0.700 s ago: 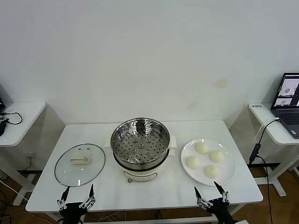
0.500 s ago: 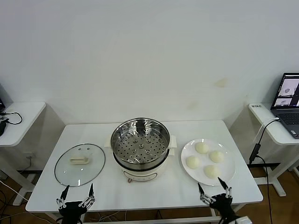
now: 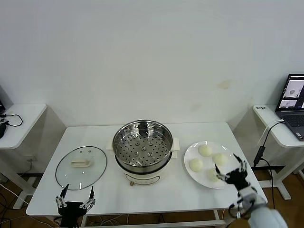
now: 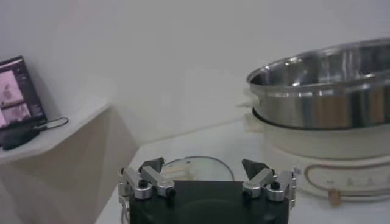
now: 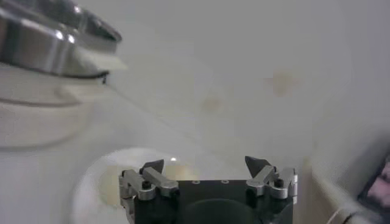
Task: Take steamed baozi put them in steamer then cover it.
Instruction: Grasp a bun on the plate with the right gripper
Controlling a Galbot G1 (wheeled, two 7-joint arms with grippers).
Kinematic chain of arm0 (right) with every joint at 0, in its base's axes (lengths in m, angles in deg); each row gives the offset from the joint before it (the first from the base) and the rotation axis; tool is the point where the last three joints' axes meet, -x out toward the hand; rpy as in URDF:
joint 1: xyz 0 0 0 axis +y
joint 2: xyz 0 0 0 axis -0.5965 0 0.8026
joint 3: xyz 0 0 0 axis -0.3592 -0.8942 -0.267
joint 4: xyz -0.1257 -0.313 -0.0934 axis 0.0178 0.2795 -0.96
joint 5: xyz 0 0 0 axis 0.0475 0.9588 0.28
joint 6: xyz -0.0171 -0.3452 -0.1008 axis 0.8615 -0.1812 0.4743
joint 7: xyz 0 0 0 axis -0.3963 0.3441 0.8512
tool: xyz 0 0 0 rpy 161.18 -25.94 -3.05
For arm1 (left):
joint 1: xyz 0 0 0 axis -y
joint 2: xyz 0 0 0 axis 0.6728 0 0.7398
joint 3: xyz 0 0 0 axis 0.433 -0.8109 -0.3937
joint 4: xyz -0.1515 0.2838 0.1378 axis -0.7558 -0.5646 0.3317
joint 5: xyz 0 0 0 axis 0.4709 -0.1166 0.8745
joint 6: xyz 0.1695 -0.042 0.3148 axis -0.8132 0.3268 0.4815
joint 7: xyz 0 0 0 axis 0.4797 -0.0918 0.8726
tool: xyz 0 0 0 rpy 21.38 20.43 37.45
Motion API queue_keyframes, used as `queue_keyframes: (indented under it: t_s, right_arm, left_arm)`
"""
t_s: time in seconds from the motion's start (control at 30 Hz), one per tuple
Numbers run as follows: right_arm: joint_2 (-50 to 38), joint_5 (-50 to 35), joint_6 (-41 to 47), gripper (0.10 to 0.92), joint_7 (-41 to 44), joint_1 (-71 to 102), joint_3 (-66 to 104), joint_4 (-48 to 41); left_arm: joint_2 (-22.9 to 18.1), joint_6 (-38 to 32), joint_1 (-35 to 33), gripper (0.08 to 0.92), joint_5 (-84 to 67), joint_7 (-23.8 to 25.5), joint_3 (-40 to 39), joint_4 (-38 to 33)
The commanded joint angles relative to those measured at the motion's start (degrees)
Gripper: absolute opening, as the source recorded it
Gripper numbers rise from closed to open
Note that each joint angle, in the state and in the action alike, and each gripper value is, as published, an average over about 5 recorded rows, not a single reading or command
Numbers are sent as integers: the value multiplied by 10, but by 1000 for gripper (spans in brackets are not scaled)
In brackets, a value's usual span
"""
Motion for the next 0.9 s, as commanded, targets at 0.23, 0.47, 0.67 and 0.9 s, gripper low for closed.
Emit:
queue_keyframes:
  t_s: [0.23, 0.47, 0.67, 0.9]
  right_arm:
    - [-227, 103, 34, 823, 311, -377, -196, -181]
    - [-243, 60, 9, 823, 451, -635, -459, -286]
    - [-177, 52, -15, 823, 513, -787, -633, -385]
    - [-98, 89, -49, 823, 573, -826, -694, -481]
  left_arm:
    - [12, 32, 21, 823, 54, 23, 10, 15]
    - [20, 30, 28, 823, 49, 28, 25, 23]
    - [24, 30, 28, 823, 42, 29, 43, 25]
    - [23, 30, 24, 823, 39, 28, 55, 26]
